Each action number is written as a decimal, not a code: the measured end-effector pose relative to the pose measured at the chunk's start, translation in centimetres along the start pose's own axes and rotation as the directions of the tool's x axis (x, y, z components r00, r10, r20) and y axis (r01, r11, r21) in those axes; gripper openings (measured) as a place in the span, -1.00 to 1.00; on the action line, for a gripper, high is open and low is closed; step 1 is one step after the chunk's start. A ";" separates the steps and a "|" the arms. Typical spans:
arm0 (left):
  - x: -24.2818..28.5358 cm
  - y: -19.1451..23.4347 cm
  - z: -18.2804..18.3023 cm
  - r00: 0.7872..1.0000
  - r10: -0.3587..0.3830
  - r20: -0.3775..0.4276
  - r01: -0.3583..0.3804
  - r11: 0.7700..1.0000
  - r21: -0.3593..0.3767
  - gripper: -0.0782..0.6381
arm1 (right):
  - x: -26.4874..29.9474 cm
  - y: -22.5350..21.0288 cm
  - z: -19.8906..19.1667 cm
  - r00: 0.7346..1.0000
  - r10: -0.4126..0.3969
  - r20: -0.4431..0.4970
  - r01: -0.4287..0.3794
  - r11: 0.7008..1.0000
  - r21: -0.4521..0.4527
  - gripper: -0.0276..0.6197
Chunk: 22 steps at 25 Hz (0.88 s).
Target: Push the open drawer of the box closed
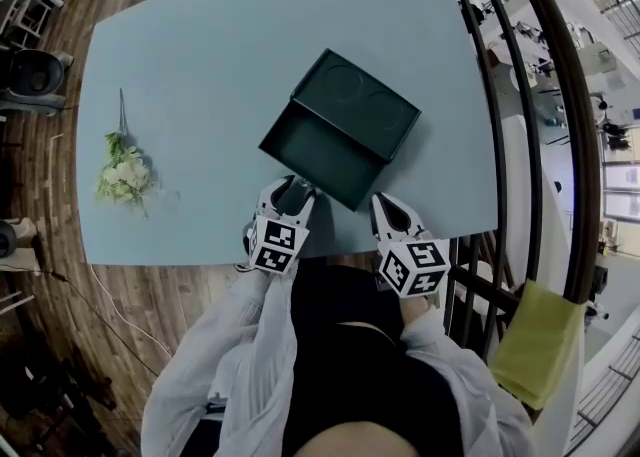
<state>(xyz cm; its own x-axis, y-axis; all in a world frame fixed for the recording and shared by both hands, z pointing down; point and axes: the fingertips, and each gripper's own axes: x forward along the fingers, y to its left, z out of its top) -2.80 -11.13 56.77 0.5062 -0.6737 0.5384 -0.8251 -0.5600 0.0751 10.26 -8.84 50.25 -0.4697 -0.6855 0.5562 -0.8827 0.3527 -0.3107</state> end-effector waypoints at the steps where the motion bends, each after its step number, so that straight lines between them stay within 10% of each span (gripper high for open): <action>1: 0.2 -0.1 0.0 1.000 -0.001 -0.005 0.001 1.000 0.007 -0.21 | 0.1 -0.1 0.1 1.000 -0.001 -0.001 0.001 1.000 0.002 -0.89; 5: 0.7 0.0 -0.3 0.998 0.029 -0.053 -0.027 0.999 0.030 -0.56 | 0.2 -0.4 0.4 1.000 -0.004 0.000 0.004 1.000 0.007 -0.89; 22: 0.2 0.2 0.8 0.999 0.032 -0.006 -0.032 0.999 0.019 -0.56 | -0.2 -0.7 0.5 1.000 -0.008 0.015 0.007 1.000 0.012 -0.89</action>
<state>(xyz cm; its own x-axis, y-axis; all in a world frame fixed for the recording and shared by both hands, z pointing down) -2.65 -11.74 56.18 0.4781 -0.6883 0.5456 -0.8359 -0.5473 0.0419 10.95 -9.22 49.98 -0.4627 -0.6974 0.5473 -0.8859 0.3401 -0.3156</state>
